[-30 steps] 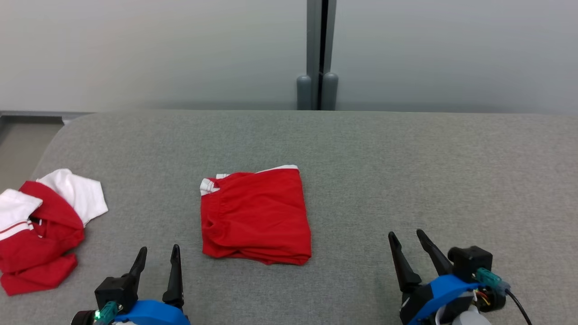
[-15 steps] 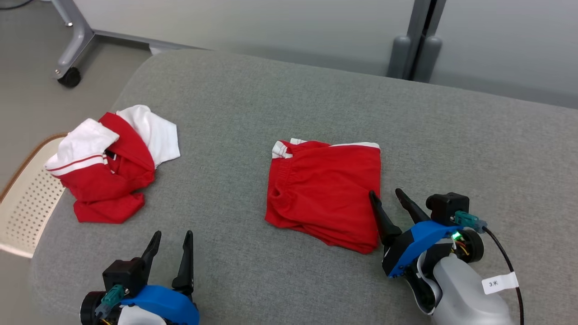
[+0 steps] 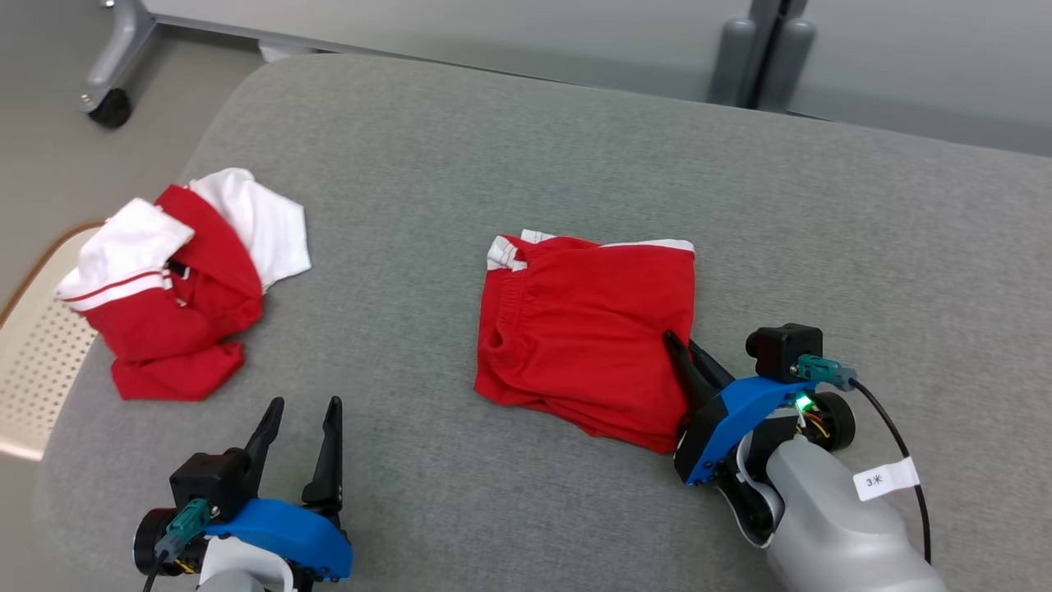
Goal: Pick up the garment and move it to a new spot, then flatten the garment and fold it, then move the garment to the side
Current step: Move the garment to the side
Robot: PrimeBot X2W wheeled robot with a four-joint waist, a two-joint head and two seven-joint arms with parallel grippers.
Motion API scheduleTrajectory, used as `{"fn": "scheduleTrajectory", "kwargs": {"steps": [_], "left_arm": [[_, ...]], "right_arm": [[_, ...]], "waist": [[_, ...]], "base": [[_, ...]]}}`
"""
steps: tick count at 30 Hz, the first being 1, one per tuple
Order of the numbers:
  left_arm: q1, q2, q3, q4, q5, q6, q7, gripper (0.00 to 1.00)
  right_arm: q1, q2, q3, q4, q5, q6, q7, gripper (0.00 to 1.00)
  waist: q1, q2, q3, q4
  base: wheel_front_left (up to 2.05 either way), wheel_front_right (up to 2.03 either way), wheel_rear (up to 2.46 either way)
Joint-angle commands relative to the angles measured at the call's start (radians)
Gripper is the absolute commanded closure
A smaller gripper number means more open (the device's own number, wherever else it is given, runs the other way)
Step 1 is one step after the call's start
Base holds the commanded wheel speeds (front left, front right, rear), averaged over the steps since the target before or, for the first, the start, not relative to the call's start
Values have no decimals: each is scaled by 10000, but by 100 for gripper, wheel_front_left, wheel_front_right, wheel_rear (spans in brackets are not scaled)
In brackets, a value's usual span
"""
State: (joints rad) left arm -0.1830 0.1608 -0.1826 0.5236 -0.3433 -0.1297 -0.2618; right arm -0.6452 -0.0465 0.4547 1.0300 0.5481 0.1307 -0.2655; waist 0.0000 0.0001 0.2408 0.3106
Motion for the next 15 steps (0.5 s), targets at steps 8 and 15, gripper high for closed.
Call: {"fn": "scheduleTrajectory", "kwargs": {"steps": [8,15], "left_arm": [[303,161,-1,-394,188,-17,-45,0],[481,280,33,-863,386,-18,-45,0]], "right_arm": [[893,-74,-509,-953,-181,-1,10,100],[1711,-75,-360,-1956,-300,-3,10,100]], "waist": [[0,-1,-607,-2000],[0,-1,-589,-4560]], "base": [[0,0,0],[0,0,0]]}}
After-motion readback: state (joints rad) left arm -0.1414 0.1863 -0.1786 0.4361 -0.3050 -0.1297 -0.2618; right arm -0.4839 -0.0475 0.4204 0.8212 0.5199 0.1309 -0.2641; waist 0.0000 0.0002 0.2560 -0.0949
